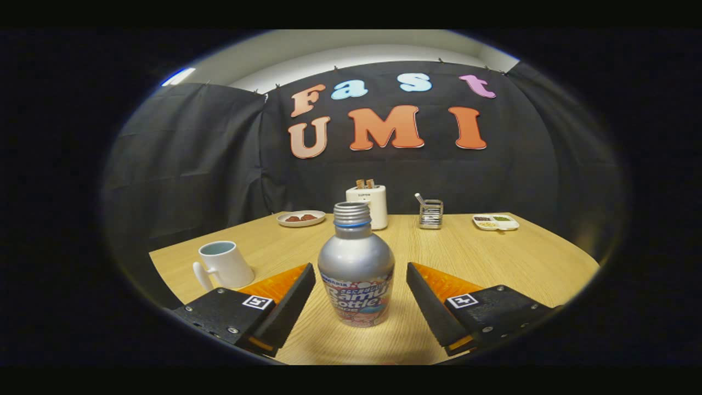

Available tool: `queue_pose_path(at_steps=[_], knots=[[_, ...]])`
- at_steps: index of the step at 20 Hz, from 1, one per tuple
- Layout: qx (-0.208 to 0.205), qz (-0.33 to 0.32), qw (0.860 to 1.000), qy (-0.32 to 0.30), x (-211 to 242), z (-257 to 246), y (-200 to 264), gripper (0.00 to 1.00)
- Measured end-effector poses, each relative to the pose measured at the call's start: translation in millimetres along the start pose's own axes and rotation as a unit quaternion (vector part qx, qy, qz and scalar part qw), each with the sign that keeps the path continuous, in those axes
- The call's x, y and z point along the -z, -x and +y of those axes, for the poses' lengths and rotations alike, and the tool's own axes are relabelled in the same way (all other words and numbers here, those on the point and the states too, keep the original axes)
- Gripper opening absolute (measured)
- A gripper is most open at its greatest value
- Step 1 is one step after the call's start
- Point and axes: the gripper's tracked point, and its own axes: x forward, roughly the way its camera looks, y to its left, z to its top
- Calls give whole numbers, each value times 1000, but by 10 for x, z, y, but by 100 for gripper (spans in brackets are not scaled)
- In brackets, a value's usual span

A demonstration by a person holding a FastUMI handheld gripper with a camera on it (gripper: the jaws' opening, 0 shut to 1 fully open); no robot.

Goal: Take the bottle from table, then pour the juice into the cup, finally place the bottle on the coaster

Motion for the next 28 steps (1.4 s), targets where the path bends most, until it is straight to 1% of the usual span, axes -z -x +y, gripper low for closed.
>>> queue_pose_path(at_steps=[3, 4, 5, 8, 12, 15, 18, 21, 25, 28], knots=[[7, 14, 1000, 6, 103, 0, -48, 96], [8, 20, 1000, 5, 146, 5, -79, 92], [6, 25, 1000, 3, 154, 17, -91, 91], [4, 35, 999, 10, 133, 78, -137, 79], [3, 26, 998, 49, -31, 166, -176, 79], [28, 13, 995, 96, -170, 138, -221, 78], [41, 7, 989, 140, -285, 159, -273, 77], [56, -11, 980, 192, -443, 186, -270, 77], [82, -43, 955, 282, -757, 260, -369, 77], [76, -49, 938, 334, -778, 422, -419, 77]])
